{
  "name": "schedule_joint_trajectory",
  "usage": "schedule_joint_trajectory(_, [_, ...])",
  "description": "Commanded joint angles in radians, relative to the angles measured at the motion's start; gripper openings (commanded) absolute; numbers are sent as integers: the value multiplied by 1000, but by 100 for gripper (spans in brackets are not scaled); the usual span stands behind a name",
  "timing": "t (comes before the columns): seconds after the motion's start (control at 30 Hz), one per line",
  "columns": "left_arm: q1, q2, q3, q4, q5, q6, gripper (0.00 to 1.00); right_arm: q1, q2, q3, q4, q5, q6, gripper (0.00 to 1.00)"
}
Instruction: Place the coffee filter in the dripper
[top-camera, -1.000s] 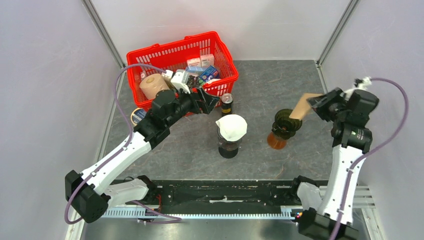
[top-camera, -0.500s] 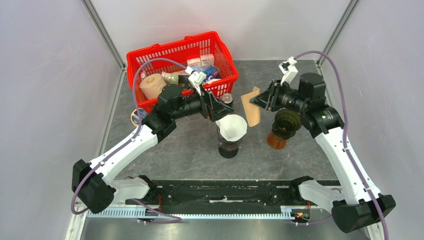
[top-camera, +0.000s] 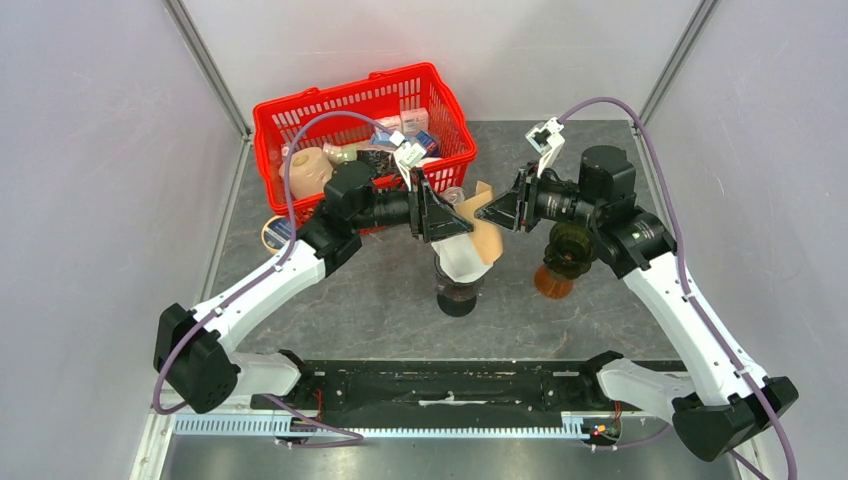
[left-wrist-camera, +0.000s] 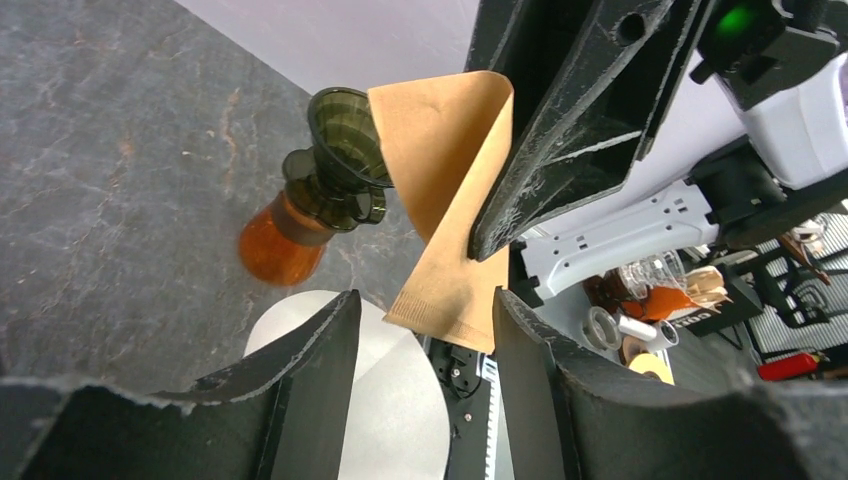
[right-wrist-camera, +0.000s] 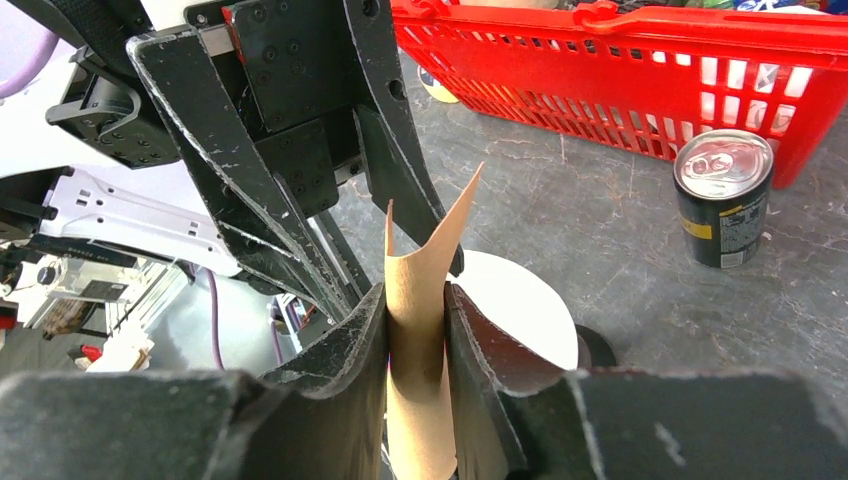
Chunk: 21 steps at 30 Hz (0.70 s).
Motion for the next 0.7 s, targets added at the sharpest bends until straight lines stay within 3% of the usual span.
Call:
schedule_joint_trajectory(0.0, [-1,1,36,89,108,-36,58,19,13,63,1,-28,-30,33])
schedule_joint_trajectory(0.13, [-5,11,38,102,128,-43,55,30,29,73,-3,-24,-45,33])
schedule_joint_trajectory(0.3, [-7,34,50,102,153,-55,43,31,38,75,1,-7,-49,34])
schedule_joint_trajectory(0.37, [-8,42,56,102,161,-58,34,31,41,76,-2,-7,-49,34])
schedule_joint_trajectory(0.43, [-8,44,59,103,161,-61,8,32,43,77,-7,-7,-47,34])
schedule_joint_trajectory(0.47, [-8,45,58,106,161,-65,3,32,44,78,-9,-7,-48,35])
schedule_joint_trajectory(0.6, [-10,39,51,114,161,-61,2,32,31,75,-22,14,-66,40])
schedule_joint_trajectory(0.67, [-10,29,41,125,161,-56,2,32,17,67,-23,55,-81,53])
